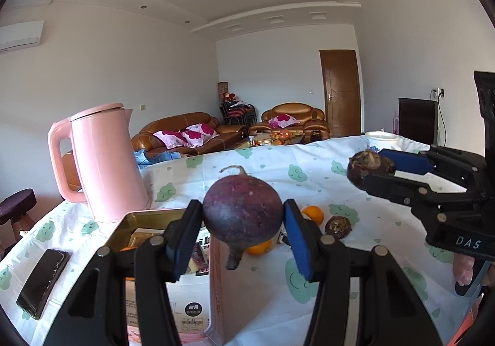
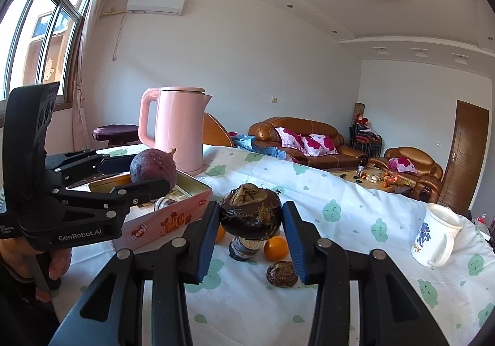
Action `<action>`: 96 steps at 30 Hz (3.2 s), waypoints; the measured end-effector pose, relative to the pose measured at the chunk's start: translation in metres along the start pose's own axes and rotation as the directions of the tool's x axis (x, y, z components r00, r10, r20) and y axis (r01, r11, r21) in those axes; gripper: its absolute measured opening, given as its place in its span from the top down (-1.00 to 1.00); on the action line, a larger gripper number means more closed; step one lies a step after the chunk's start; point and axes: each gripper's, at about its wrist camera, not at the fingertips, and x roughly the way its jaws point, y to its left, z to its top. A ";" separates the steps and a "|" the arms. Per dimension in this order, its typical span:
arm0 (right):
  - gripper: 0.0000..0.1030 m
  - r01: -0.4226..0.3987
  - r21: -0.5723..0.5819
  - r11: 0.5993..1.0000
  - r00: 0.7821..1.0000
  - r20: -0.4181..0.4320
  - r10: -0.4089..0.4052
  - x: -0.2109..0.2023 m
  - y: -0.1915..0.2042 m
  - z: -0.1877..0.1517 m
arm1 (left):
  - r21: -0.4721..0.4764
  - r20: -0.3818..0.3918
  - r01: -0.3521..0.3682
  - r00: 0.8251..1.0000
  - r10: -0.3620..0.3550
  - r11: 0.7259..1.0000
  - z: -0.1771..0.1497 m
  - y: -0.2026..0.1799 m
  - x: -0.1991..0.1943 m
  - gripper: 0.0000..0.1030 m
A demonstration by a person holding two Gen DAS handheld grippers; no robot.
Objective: Organize fruits
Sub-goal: 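Lower the purple fruit into the tin with the left tool while the right tool drops the brown fruit in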
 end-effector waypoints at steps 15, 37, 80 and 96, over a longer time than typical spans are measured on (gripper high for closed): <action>0.15 -0.079 -0.050 0.996 0.996 0.024 0.080 0.020 0.025 0.036 | -0.042 -0.016 -0.075 0.997 0.075 0.996 0.004 0.037 -0.004 -0.08; 0.15 -0.215 -0.080 0.973 0.975 -0.069 0.210 0.079 0.079 0.053 | -0.126 -0.145 -0.179 0.976 0.160 0.976 -0.012 0.112 0.006 -0.08; 0.15 -0.328 -0.078 0.941 0.906 -0.307 0.290 0.135 0.133 0.016 | -0.135 -0.285 -0.171 0.950 0.127 0.976 -0.031 0.128 0.029 -0.08; 0.06 -0.184 -0.053 0.981 0.952 -0.259 0.165 0.111 0.072 0.017 | -0.159 -0.207 -0.183 0.967 0.148 0.970 -0.023 0.128 0.012 -0.39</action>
